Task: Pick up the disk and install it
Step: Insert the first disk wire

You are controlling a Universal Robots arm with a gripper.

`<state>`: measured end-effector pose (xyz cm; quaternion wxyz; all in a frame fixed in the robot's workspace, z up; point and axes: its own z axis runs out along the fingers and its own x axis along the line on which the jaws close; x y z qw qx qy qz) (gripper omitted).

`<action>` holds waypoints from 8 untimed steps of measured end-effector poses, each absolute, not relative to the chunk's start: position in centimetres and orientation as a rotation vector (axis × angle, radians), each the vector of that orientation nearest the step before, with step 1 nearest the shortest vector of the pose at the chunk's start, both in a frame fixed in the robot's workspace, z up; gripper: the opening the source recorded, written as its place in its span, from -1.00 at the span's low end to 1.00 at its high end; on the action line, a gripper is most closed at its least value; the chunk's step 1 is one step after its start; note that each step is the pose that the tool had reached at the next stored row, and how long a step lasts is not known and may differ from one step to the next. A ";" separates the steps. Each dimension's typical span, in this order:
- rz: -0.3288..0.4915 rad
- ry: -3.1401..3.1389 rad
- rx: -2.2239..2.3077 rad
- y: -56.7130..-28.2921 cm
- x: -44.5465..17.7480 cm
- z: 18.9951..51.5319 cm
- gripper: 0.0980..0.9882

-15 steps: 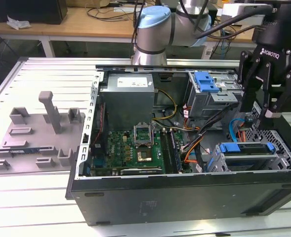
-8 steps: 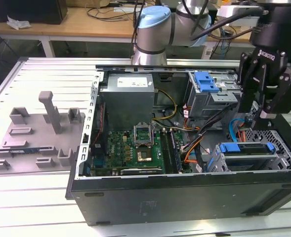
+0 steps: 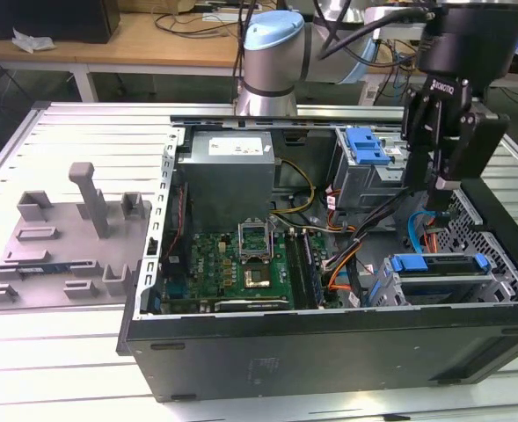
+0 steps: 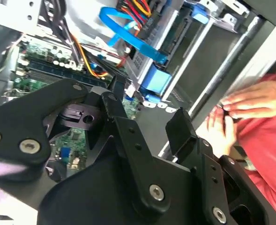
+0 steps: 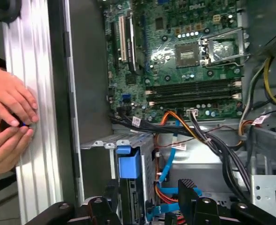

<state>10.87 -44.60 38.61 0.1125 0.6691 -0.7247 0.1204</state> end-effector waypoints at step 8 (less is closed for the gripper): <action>0.412 -2.092 1.934 -43.8 13.8 37.9 0.18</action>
